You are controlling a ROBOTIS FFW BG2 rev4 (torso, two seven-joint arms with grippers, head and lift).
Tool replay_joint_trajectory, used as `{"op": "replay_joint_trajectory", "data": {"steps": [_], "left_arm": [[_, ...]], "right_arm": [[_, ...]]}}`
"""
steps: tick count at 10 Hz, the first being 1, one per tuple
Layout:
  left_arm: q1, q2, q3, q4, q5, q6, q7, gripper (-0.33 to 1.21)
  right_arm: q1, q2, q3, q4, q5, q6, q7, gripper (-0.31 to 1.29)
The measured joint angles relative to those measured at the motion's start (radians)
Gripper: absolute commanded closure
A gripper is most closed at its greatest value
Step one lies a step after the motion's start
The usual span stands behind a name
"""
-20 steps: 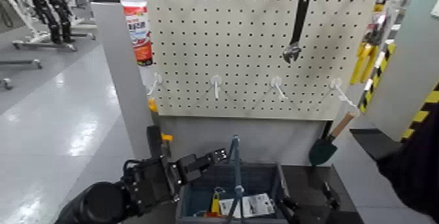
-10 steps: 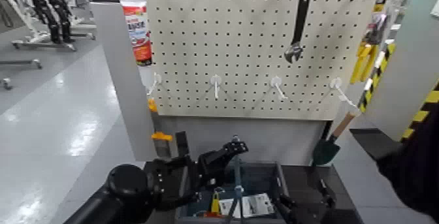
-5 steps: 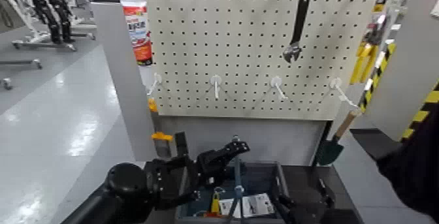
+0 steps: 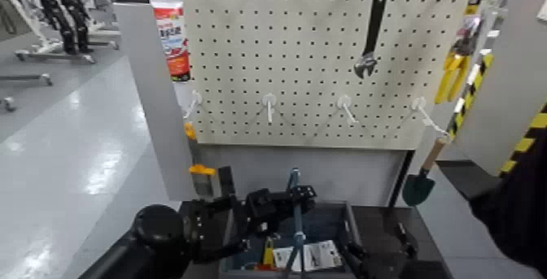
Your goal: Grasp the handle of the crate.
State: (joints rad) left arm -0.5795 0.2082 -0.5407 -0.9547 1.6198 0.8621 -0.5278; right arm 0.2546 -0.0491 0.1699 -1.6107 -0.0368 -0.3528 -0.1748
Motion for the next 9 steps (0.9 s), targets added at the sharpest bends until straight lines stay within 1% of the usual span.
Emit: {"op": "replay_joint_trajectory", "data": {"steps": [1,5,7,9], "left_arm": [[0.003,-0.001,-0.001,0.0,0.0,-0.001,0.0,1.19],[0.023,-0.007,-0.004,-0.012,0.0,-0.013,-0.001,1.19],[0.042,-0.005,-0.001,-0.042,0.0,-0.018,-0.003,1.19],[0.075,0.002,0.009,-0.1,0.0,-0.017,-0.003,1.19]], "right_arm": [[0.001,0.0,-0.001,0.0,0.0,0.0,0.0,0.13],[0.003,-0.001,-0.005,0.0,0.0,-0.004,0.0,0.13],[0.006,-0.002,-0.009,-0.001,0.0,-0.005,-0.001,0.13],[0.009,-0.002,-0.013,-0.002,0.0,-0.011,-0.003,0.13]]}}
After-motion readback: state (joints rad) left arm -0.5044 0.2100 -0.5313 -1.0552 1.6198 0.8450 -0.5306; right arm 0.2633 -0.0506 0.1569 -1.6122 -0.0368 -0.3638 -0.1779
